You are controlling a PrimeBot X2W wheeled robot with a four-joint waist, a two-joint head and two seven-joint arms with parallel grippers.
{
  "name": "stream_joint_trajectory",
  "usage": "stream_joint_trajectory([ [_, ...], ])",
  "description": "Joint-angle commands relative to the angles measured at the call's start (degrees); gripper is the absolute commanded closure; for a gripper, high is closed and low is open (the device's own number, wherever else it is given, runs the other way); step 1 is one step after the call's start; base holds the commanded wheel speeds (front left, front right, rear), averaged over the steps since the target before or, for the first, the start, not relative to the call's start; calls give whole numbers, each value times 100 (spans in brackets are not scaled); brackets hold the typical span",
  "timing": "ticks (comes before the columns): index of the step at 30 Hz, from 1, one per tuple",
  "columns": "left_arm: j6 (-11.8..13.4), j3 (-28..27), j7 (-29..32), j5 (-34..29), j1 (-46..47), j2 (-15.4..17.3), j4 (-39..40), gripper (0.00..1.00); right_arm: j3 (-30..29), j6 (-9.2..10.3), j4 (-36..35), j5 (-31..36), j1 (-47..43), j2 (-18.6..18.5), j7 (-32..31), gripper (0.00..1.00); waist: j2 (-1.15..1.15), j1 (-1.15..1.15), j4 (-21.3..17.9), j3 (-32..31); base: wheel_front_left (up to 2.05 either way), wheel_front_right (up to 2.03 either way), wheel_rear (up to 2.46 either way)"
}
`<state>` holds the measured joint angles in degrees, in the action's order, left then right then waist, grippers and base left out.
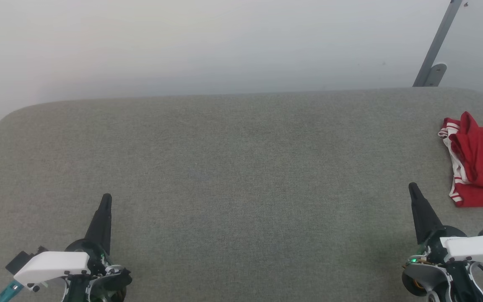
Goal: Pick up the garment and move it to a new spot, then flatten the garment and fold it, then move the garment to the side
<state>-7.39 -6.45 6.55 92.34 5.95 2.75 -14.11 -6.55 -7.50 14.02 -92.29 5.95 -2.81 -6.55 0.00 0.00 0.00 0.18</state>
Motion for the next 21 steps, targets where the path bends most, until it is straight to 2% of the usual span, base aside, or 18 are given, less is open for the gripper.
stream_joint_trajectory([
  [1,-18,-14,16,14,68,8,2,100,4,2,-7,-23,51,-14,-15,100,0,0,0,0,0,0,0],
  [21,-18,-16,18,11,68,6,3,100,6,2,-6,-24,50,-14,-15,100,0,0,0,0,0,0,0],
])
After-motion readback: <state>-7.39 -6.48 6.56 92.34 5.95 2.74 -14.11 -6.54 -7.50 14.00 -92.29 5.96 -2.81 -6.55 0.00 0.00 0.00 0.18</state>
